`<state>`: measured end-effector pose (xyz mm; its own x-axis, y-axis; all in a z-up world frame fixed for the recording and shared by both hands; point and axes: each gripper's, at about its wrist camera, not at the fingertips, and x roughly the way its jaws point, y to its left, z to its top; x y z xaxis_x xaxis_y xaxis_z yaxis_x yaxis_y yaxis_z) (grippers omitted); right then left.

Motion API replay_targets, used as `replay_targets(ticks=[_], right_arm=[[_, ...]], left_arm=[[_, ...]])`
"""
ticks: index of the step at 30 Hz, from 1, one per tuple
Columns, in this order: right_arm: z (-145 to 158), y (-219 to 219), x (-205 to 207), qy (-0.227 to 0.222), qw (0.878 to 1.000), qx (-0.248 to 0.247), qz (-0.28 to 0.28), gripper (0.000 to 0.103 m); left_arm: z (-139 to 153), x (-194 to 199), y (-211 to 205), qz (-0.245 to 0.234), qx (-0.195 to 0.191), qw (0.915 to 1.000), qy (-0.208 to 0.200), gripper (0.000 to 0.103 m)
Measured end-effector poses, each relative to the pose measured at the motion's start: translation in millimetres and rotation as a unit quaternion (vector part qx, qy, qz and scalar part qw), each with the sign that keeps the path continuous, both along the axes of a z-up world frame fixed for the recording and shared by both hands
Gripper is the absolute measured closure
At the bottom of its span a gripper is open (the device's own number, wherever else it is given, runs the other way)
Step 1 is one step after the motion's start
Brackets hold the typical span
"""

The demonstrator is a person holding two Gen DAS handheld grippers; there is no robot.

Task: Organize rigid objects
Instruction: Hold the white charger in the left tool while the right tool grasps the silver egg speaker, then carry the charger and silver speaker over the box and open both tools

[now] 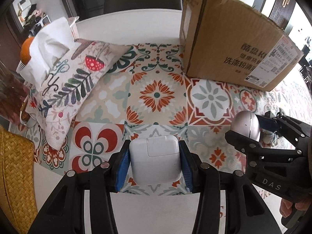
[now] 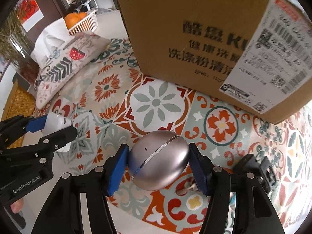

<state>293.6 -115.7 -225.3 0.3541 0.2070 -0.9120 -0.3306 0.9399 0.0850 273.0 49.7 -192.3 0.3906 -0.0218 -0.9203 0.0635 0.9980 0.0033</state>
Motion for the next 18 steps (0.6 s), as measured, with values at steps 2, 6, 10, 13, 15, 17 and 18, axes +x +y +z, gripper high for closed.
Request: replay_targets(ticks=[2, 6, 10, 13, 15, 17, 18], right_arm=[[8, -5, -4, -0.008, 1.000, 0.003, -0.005, 0.042], [24, -12, -10, -0.023, 1.000, 0.004, -0.011, 0.042], [40, -21, -16, -0.035, 0.999, 0.010, -0.024, 0.042], [54, -29, -21, -0.049, 0.998, 0.011, -0.036, 0.042], [65, -34, -24, -0.061, 0.997, 0.011, -0.044, 0.042], [73, -37, -25, -0.071, 0.996, 0.012, -0.050, 0.042], [77, -38, -27, -0.078, 0.995, 0.013, -0.053, 0.042]], left_arm=[[7, -2, -3, -0.003, -0.004, 1.0000, -0.007, 0.056], [21, -5, -11, -0.011, -0.012, 0.9997, -0.020, 0.056], [36, -6, -21, -0.020, -0.023, 0.9990, -0.034, 0.056], [48, -6, -28, -0.029, -0.025, 0.9982, -0.047, 0.056], [58, -7, -34, -0.036, -0.026, 0.9973, -0.058, 0.056], [66, -7, -37, -0.042, -0.029, 0.9965, -0.066, 0.056], [71, -7, -40, -0.044, -0.033, 0.9959, -0.071, 0.056]])
